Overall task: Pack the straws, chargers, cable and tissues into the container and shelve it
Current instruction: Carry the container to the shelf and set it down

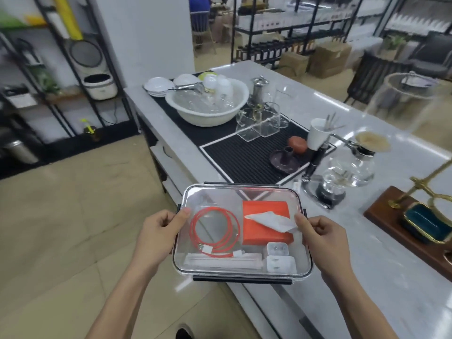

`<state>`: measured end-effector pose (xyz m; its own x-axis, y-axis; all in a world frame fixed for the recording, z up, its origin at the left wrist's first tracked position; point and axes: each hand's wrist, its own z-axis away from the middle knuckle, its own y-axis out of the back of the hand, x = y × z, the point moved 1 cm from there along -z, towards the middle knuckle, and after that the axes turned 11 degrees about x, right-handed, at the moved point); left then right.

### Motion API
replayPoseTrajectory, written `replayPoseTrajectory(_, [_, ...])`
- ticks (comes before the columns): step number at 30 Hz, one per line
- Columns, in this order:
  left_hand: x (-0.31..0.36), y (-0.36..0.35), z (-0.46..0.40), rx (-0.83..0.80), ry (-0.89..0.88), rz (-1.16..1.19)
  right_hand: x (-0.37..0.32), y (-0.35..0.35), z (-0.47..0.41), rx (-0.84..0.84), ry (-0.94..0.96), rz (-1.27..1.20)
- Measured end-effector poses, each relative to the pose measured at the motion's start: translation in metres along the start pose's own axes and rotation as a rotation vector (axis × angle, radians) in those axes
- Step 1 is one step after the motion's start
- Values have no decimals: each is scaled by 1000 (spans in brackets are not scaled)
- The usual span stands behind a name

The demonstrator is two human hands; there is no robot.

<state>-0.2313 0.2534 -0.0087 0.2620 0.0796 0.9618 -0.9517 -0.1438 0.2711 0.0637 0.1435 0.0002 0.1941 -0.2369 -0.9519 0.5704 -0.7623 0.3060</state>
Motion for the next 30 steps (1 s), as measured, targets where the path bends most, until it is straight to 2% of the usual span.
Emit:
replayPoseTrajectory(8, [-17,98,-66,204,65,34,-51,-133,13,-175,102,-58])
replayPoseTrajectory(18, [-40,211,-130,493,122,113,-113,-279,48,-394,126,-127])
replayPoseTrajectory(25, [-45,258,-179,684,144,140,-148,-374,57,-552,127,-124])
replayPoseTrajectory(30, [-42,270,-226,724,161,166,-163,-442,39,-605,103,-171])
